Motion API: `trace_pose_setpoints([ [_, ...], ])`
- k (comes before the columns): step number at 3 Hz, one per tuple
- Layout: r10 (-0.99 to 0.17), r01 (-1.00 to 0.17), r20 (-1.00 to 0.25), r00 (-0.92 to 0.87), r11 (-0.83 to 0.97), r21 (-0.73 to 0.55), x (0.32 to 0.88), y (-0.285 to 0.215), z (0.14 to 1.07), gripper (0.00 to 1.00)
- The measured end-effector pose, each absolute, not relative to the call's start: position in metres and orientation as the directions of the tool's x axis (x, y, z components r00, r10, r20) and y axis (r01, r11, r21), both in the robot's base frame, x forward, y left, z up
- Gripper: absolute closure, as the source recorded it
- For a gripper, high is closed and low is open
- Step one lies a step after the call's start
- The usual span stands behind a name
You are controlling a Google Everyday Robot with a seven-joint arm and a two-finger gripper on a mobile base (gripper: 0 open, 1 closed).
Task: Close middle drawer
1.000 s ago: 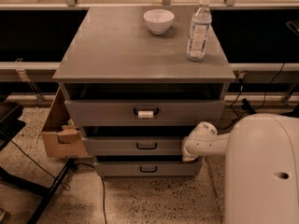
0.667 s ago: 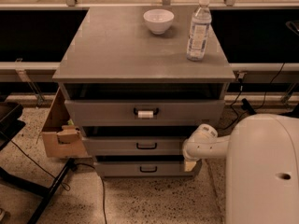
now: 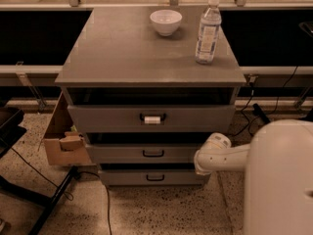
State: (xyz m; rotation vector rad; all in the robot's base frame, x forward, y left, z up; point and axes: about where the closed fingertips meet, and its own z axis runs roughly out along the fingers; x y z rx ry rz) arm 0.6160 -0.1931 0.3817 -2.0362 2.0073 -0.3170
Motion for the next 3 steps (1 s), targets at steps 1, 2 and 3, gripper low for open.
trace_pose_setpoints([
  [1, -0.991, -0.969, 0.092, -0.096, 0.072, -0.238, 0.516, -0.248, 0.431, 0.99],
  [2, -0.969, -0.975, 0.181, -0.166, 0.134, -0.177, 0.440, -0.280, 0.476, 1.00],
  [3, -0.930, -0.963, 0.265, -0.253, 0.217, -0.158, 0.401, -0.315, 0.546, 1.00],
])
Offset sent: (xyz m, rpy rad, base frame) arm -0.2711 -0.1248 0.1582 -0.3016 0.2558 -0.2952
